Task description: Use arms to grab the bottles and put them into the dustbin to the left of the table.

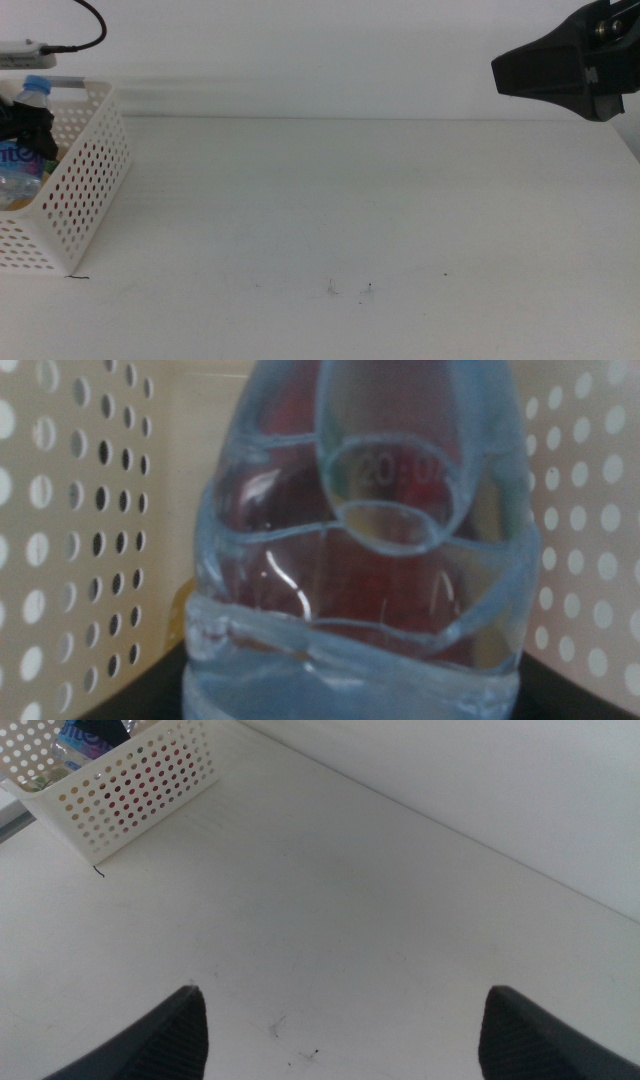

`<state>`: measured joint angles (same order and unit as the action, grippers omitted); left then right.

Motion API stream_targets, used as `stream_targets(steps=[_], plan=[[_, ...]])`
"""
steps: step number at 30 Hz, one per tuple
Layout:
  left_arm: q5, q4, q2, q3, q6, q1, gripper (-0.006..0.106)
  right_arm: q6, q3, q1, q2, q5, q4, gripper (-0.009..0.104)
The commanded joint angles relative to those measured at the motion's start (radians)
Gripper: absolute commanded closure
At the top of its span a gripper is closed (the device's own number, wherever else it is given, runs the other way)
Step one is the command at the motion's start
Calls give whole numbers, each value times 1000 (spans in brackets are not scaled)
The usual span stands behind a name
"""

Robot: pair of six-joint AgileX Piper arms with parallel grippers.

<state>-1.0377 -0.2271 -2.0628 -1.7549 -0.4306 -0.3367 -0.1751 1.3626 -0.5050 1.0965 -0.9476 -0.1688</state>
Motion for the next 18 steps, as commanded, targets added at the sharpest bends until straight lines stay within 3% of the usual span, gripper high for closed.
stream_targets(steps=[1, 2, 4, 18], plan=[[16, -6, 11, -13, -14, 9, 29, -4, 8, 8, -4, 5, 1, 8], [13, -6, 16, -13, -14, 9, 14, -4, 8, 8, -4, 5, 1, 8], [3, 2, 26, -13, -14, 9, 7, -4, 8, 8, -4, 5, 1, 8], [-36, 35, 268, 12, 69, 96, 7, -4, 8, 8, -4, 5, 1, 8]])
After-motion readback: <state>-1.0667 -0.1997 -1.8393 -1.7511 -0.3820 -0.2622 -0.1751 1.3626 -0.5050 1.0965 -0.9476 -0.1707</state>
